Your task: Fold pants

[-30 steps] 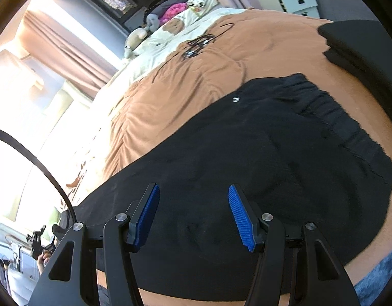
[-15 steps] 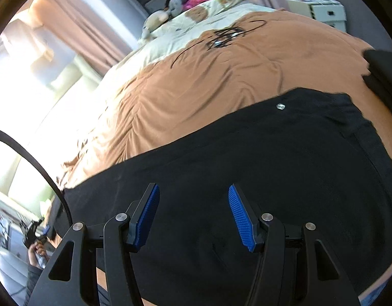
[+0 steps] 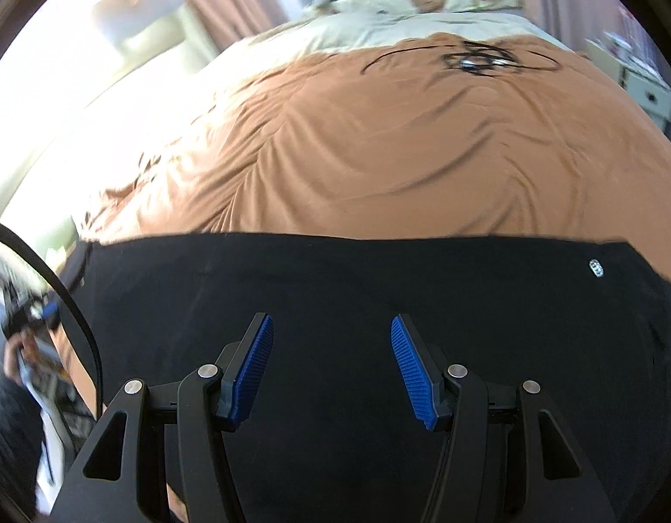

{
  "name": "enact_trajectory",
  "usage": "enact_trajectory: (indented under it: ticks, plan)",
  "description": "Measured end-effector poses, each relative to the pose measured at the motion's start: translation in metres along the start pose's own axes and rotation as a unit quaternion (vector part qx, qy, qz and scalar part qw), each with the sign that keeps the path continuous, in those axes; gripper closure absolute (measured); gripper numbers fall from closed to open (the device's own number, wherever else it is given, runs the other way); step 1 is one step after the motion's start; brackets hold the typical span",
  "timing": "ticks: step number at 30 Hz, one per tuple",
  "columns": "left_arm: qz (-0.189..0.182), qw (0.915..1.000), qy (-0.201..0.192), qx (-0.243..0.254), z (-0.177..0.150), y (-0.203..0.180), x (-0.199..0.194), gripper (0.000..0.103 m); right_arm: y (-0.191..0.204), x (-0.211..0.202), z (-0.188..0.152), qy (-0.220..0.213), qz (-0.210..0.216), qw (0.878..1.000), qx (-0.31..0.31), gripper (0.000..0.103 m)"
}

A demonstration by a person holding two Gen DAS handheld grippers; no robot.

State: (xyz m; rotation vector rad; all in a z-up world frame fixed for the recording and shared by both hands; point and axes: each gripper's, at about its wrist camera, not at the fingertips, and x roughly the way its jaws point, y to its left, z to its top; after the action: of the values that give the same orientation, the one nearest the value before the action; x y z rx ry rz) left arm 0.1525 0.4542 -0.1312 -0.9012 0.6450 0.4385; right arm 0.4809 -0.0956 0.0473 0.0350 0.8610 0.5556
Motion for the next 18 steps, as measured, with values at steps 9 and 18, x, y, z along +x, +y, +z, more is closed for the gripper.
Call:
enact_trajectory:
  ticks: [9,18]
  plan:
    - [0.037,0.9983,0.033,0.030,0.023,-0.052,0.040,0.048,0.027,0.052,0.038,0.038,0.010,0.996,-0.076,0.048]
    - [0.087,0.9940,0.050,0.043,0.046,-0.095,0.090,0.048,0.069,0.095,0.064,0.054,0.052,0.985,-0.157,0.048]
